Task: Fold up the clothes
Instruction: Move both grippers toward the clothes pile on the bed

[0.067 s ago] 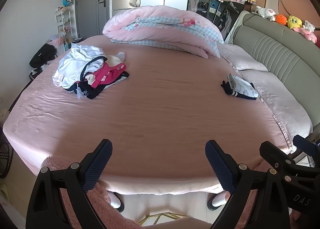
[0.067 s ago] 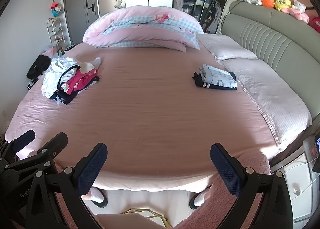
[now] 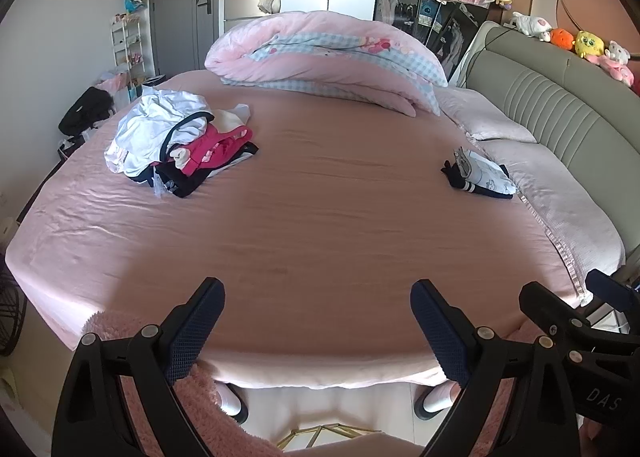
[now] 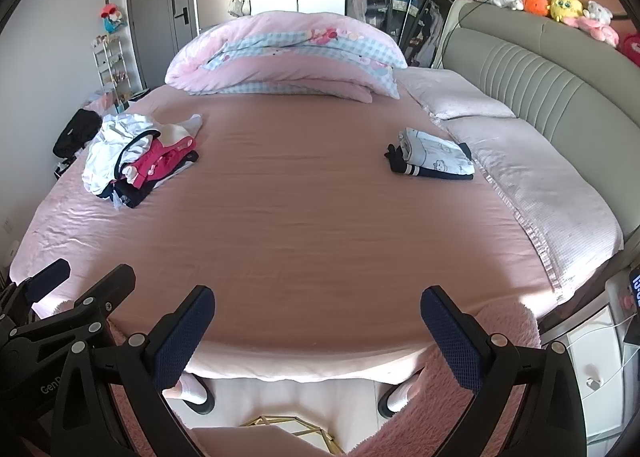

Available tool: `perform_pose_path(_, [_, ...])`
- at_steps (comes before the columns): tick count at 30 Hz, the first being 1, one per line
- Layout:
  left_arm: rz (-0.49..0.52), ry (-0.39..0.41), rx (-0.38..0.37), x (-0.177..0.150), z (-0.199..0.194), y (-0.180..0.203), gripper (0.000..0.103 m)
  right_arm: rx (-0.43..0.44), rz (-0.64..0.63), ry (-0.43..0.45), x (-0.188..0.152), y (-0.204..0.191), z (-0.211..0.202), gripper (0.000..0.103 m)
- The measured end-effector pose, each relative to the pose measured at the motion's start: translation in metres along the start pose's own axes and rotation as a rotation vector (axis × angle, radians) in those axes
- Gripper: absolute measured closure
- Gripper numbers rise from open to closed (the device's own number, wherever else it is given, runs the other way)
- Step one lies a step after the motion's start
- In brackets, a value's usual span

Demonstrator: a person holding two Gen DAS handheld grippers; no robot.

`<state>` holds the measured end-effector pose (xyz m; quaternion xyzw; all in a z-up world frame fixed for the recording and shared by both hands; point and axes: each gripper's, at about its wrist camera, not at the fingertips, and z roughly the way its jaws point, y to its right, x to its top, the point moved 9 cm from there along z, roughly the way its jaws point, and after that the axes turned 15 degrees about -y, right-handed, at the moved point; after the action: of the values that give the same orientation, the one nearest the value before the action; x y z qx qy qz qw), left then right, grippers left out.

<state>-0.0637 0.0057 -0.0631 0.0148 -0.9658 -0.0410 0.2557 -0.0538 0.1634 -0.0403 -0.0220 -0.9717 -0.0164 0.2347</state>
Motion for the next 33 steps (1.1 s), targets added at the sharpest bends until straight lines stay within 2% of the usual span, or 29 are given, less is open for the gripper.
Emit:
perform_pose_path(8, [0.053,0.008,-0.009,0.009,0.0,-0.003,0.008,0.065,-0.114,0.024,0.016,-0.015,-0.001,0.0])
perform_pose_path(13, [-0.036,0.059,-0.023,0.031,-0.008,-0.051,0.008,0.11,-0.186,0.043,0.028,-0.026,-0.004,0.0])
perform_pose_path(17, [-0.107,0.1,-0.034,0.048,-0.014,-0.09,0.008,0.205,-0.262,0.135,0.066,-0.051,-0.026,0.0])
perform_pose_path(21, [-0.177,0.141,-0.045,0.065,-0.021,-0.129,0.008,0.192,-0.39,0.235,0.097,-0.092,-0.041,0.0])
perform_pose_path(23, [-0.214,0.156,-0.025,0.077,-0.016,-0.153,0.008,0.214,-0.458,0.216,0.113,-0.12,-0.03,0.0])
perform_pose_path(26, [-0.263,0.17,0.044,0.096,0.003,-0.187,0.008,0.291,-0.491,0.125,0.132,-0.153,0.004,0.001])
perform_pose_path(28, [-0.296,0.176,0.036,0.109,0.021,-0.209,0.008,0.342,-0.513,0.063,0.145,-0.174,0.026,0.001])
perform_pose_path(31, [-0.351,0.164,0.029,0.13,0.06,-0.239,0.009,0.34,-0.541,0.024,0.165,-0.21,0.063,0.014])
perform_pose_path(33, [-0.384,0.155,0.027,0.146,0.09,-0.259,0.009,0.338,-0.553,0.004,0.179,-0.232,0.084,0.017])
